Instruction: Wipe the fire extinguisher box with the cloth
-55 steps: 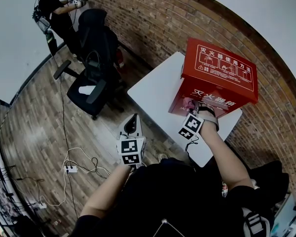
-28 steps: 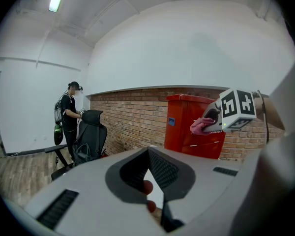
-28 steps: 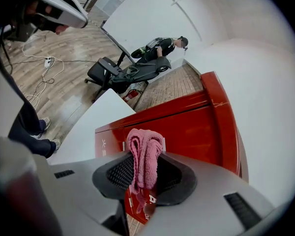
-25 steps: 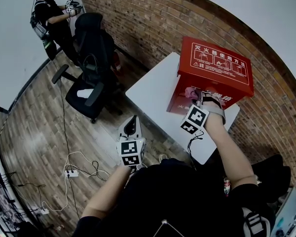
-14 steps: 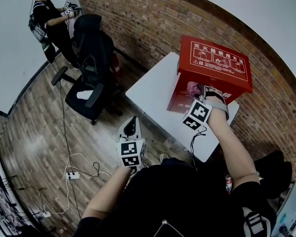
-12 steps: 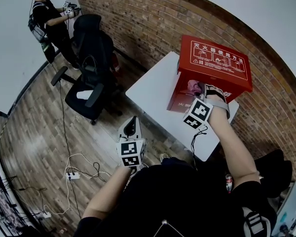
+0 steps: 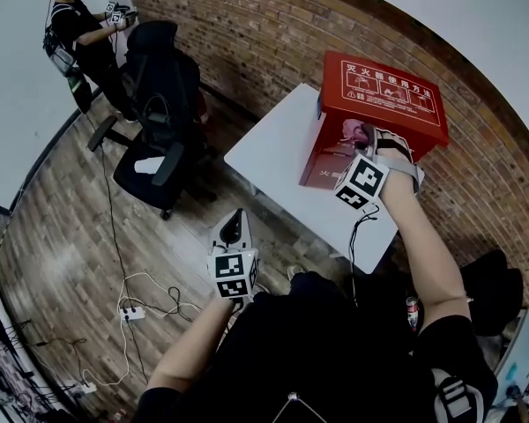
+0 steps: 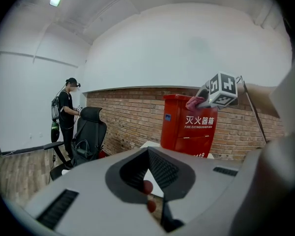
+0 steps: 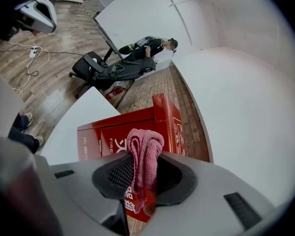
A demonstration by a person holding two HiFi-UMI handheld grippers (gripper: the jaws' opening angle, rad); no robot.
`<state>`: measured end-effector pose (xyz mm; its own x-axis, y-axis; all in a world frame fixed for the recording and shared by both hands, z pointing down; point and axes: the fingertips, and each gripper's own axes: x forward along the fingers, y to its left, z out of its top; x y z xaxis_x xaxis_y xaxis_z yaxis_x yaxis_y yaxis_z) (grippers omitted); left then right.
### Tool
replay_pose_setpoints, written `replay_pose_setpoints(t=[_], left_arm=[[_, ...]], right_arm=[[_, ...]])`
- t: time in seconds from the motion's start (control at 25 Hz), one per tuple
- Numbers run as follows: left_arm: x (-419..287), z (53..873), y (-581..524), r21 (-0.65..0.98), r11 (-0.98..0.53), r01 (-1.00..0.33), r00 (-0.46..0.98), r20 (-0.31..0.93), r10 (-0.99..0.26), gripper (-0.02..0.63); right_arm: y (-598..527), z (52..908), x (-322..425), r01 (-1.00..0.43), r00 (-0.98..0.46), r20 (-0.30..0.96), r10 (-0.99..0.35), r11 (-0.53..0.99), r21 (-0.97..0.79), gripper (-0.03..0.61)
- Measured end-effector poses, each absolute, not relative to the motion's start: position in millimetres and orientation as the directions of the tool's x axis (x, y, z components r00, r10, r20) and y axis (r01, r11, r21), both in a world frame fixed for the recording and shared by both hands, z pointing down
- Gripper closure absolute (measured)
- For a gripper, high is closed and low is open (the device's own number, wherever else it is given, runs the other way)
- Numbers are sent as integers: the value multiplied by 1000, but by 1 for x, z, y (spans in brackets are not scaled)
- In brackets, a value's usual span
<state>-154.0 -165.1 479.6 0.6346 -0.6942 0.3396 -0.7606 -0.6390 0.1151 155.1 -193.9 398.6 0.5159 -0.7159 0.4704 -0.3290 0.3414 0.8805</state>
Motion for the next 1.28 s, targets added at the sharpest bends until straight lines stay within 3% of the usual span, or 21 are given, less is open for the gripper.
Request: replay_pose_setpoints(t=[0.4, 1.28], left_arm=[[-156, 484, -156, 104, -614, -783, 607, 343, -716, 586], [-85, 482, -126, 98, -586, -804, 580, 343, -738, 586]], right_arm=[[-191, 397, 157, -322, 495, 462, -736, 339, 884, 472], [-154, 393, 211, -348, 473, 507, -721, 376, 859, 472]])
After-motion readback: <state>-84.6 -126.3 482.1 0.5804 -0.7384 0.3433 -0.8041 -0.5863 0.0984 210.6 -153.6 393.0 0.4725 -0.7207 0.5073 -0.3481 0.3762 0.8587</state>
